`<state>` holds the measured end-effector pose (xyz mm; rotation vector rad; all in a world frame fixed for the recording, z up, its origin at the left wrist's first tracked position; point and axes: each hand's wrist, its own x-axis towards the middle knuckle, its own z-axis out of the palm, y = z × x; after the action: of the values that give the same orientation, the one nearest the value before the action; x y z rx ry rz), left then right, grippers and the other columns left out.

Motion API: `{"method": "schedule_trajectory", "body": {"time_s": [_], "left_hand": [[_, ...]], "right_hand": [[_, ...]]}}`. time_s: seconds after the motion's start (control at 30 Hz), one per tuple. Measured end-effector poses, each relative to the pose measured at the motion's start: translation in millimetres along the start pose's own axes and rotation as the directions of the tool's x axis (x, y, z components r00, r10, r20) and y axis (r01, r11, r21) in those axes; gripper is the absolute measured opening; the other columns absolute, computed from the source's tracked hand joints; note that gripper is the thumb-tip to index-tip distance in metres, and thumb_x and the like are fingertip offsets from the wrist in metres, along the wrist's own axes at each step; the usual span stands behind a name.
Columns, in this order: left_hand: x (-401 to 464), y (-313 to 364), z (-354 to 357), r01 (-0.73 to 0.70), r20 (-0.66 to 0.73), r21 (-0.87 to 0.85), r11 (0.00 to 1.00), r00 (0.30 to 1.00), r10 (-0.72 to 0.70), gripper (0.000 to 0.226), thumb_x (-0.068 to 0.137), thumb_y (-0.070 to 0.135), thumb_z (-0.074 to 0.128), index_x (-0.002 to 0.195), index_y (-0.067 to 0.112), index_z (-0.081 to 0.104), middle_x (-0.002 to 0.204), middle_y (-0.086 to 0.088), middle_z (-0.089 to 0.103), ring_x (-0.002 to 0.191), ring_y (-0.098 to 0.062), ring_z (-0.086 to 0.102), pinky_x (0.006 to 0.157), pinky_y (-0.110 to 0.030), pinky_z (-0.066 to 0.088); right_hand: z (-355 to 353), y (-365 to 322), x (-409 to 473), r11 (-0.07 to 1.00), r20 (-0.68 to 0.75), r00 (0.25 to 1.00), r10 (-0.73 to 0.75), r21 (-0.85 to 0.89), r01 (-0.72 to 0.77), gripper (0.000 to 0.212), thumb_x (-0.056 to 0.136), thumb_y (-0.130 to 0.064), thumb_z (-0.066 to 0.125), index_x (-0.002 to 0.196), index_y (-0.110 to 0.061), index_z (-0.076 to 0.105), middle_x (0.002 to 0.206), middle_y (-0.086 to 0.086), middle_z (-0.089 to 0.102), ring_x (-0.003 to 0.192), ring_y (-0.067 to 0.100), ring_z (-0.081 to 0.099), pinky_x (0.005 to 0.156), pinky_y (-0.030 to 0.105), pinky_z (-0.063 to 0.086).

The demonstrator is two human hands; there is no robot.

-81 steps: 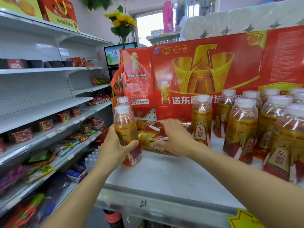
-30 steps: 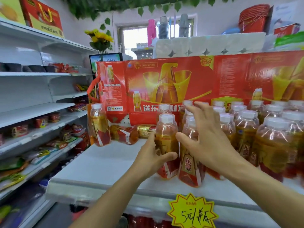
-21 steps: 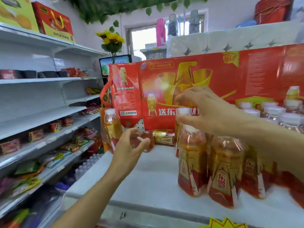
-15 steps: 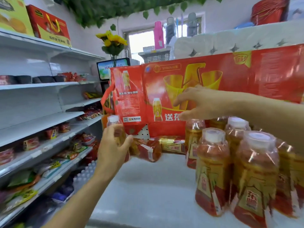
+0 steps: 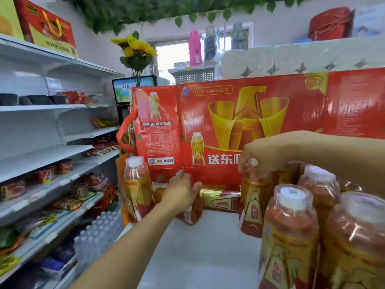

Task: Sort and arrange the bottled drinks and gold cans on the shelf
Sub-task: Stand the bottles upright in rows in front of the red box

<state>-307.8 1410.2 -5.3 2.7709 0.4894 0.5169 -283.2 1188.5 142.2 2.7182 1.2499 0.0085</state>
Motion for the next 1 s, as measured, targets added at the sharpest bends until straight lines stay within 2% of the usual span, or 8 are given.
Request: {"method": "schedule_trajectory", "body": {"time_s": [0.07,0.17,0.3,0.5,0.6,0.7,0.87,1.0], "left_hand": [[21.3,-0.5,4.4,0.097,0.075,0.106,0.99,0.992,-0.105,0.054,0.099,0.055,0.03,0.118,0.012,0.058,0.125,-0.009,0.06,0.11,-0.029,0.058,0.094,-0.044,0.049],[39.0,-2.1,11.6,0.184,0.257,0.173,0.968,0.94,-0.224,0.067,0.099,0.058,0.02,0.129,0.011,0.056,0.134,-0.01,0.057,0.12,-0.031,0.054,0.103,-0.045,0.042],[45.9,7.0,11.2,0.266,0.368,0.165,0.95,0.877,-0.309,0.063,0.102,0.051,0.016,0.138,0.011,0.048,0.142,-0.013,0.05,0.129,-0.032,0.046,0.111,-0.047,0.031],[41.4,17.3,-1.3,0.357,0.418,-0.022,0.934,0.852,-0.316,0.036,0.103,0.031,0.029,0.121,0.014,0.055,0.104,-0.005,0.061,0.085,-0.017,0.06,0.075,-0.029,0.046],[41.7,14.1,-0.4,0.413,0.428,-0.145,0.899,0.845,-0.319,0.027,0.1,0.028,0.042,0.122,0.017,0.055,0.111,-0.009,0.064,0.099,-0.024,0.063,0.089,-0.037,0.052],[41.3,14.2,-4.5,0.469,0.403,-0.38,0.797,0.86,-0.313,0.033,0.088,0.048,0.06,0.106,0.021,0.059,0.1,-0.008,0.07,0.093,-0.024,0.067,0.091,-0.041,0.051],[40.4,35.5,-10.8,0.313,0.259,-0.492,0.812,0.943,-0.207,0.045,0.087,0.053,0.062,0.105,0.012,0.07,0.104,-0.003,0.071,0.099,-0.022,0.063,0.091,-0.038,0.044],[37.3,73.3,-27.3,-0.054,-0.056,-0.446,0.893,0.998,0.032,0.027,0.091,0.044,0.06,0.093,0.022,0.075,0.096,0.003,0.072,0.093,-0.017,0.065,0.087,-0.039,0.052]], "right_hand": [[0.8,10.9,3.7,1.0,0.06,0.998,-0.018,-0.018,0.019,0.032,0.088,-0.022,0.067,0.119,-0.021,0.065,0.073,-0.024,0.036,0.107,0.024,0.059,0.093,0.037,0.051],[-0.6,22.3,4.5,0.999,0.104,0.994,-0.027,-0.041,0.032,0.033,0.087,-0.024,0.068,0.12,-0.026,0.065,0.08,-0.024,0.045,0.108,0.023,0.06,0.092,0.038,0.052],[2.8,38.5,9.1,0.999,0.162,0.986,-0.042,0.016,0.04,0.036,0.087,-0.031,0.068,0.123,-0.037,0.063,0.13,-0.012,0.057,0.114,0.019,0.058,0.097,0.04,0.05],[7.3,42.0,6.7,0.997,0.136,0.988,-0.076,0.036,0.072,0.037,0.091,-0.03,0.064,0.127,-0.036,0.06,0.13,-0.014,0.052,0.11,0.011,0.052,0.098,0.033,0.044],[7.6,41.9,7.3,0.996,0.128,0.988,-0.084,0.033,0.081,0.037,0.091,-0.03,0.063,0.127,-0.035,0.06,0.133,-0.01,0.051,0.101,0.01,0.051,0.092,0.031,0.046],[7.4,42.1,8.4,0.996,0.133,0.987,-0.09,0.023,0.088,0.038,0.092,-0.029,0.062,0.129,-0.034,0.058,0.124,-0.01,0.049,0.082,0.001,0.048,0.082,0.027,0.043],[9.7,44.4,7.0,0.999,0.073,0.996,-0.051,0.008,0.05,0.047,0.089,-0.035,0.066,0.133,-0.027,0.052,0.127,-0.005,0.053,0.091,0.009,0.054,0.082,0.029,0.048],[15.2,52.3,4.7,0.999,-0.008,0.999,-0.036,0.018,0.036,0.047,0.084,-0.04,0.07,0.123,-0.024,0.05,0.106,-0.008,0.052,0.091,0.012,0.053,0.079,0.032,0.051]]}}
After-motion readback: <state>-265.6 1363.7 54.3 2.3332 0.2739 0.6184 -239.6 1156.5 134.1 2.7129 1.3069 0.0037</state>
